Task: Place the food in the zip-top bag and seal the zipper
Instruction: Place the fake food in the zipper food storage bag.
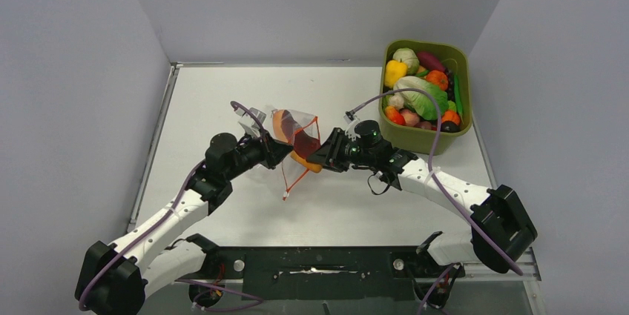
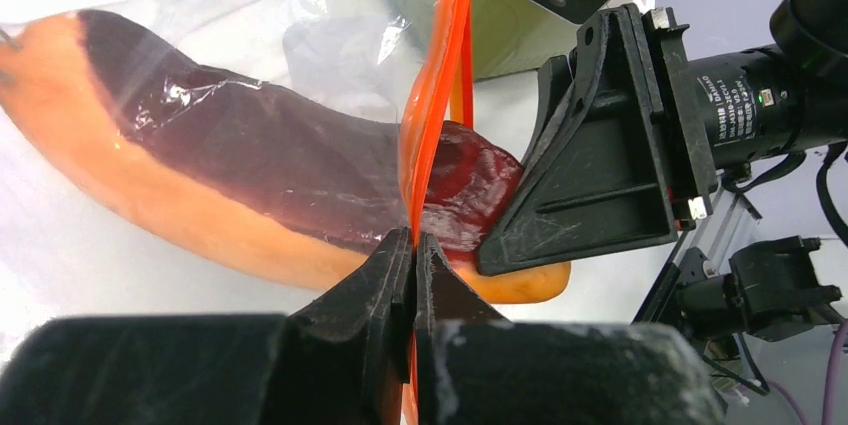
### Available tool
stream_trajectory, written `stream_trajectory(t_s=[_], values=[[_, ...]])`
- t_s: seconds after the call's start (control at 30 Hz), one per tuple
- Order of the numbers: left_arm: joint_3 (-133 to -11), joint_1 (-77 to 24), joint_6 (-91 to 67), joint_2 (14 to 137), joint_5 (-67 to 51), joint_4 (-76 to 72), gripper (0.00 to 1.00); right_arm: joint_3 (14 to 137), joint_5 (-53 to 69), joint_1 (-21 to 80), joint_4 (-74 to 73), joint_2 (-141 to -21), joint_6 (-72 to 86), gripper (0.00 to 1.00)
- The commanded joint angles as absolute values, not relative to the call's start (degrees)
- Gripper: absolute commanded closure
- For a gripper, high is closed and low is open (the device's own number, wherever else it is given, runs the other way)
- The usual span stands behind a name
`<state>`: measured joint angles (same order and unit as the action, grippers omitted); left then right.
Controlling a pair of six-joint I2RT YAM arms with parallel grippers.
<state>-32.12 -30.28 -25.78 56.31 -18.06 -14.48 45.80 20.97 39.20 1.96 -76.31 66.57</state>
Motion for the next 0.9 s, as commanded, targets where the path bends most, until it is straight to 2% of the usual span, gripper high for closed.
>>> stream_trajectory(t_s=[0.0, 0.63, 0.87], values=[[-32.0, -30.3, -29.2, 56.7, -19.3, -21.4, 1.00, 49.7, 15.9, 40.3, 7.3, -77.0, 66.8, 0.98], [-27.4, -30.3, -44.1, 54.2, -13.9, -27.7, 1.00, 48.0, 6.3, 42.6, 13.6, -79.8, 69.2, 0.98], [-29.6, -30.3, -49.8, 54.1, -14.6, -27.8, 1.00, 49.6, 5.8, 43.5, 17.2, -85.2, 68.9, 0.98]])
